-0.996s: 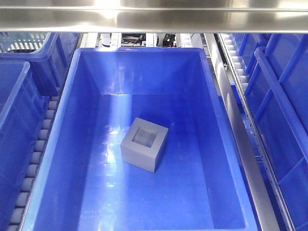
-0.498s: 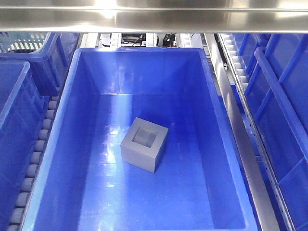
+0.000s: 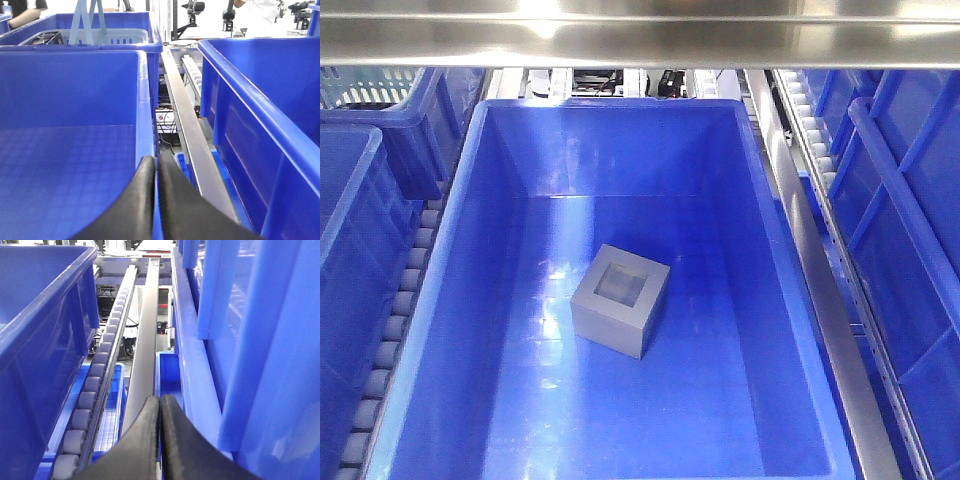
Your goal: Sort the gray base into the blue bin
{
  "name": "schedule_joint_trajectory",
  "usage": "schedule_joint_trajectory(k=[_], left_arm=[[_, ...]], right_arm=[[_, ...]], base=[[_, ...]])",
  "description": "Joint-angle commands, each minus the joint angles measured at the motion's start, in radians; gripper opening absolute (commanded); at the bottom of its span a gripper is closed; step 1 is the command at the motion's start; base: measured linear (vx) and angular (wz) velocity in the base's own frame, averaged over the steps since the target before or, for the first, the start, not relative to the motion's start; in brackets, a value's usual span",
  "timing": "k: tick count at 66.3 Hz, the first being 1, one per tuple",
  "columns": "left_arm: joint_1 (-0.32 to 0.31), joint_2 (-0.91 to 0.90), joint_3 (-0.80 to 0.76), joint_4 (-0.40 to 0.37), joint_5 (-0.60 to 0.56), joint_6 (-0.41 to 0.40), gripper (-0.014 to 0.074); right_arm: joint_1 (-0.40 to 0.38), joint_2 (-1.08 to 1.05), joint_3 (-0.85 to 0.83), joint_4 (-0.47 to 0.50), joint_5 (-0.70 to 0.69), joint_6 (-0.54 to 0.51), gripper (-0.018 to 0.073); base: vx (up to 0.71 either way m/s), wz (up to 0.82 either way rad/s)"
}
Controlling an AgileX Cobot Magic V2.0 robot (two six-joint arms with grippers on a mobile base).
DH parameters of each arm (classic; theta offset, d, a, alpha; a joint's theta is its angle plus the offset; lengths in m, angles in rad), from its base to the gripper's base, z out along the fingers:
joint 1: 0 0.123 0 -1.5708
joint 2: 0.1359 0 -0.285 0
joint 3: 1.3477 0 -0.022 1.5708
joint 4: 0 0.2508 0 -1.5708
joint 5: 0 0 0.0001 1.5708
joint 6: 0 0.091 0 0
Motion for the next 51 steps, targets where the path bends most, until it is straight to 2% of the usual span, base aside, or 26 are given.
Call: schedule_joint_trajectory(k=[1,51], left_arm=[[-0.007,-0.017,0.03,-0.009,-0.08,0.0,-0.0006],[-0.007,-0.017,0.03,-0.009,-0.08,0.0,-0.0006]], right_arm=[[-0.005,-0.011,0.014,-0.006,-0.075,-0.005,-0.0009],[-0.005,-0.011,0.014,-0.006,-0.075,-0.005,-0.0009]], base=[[0.0,0.0],[0.0,0.0]])
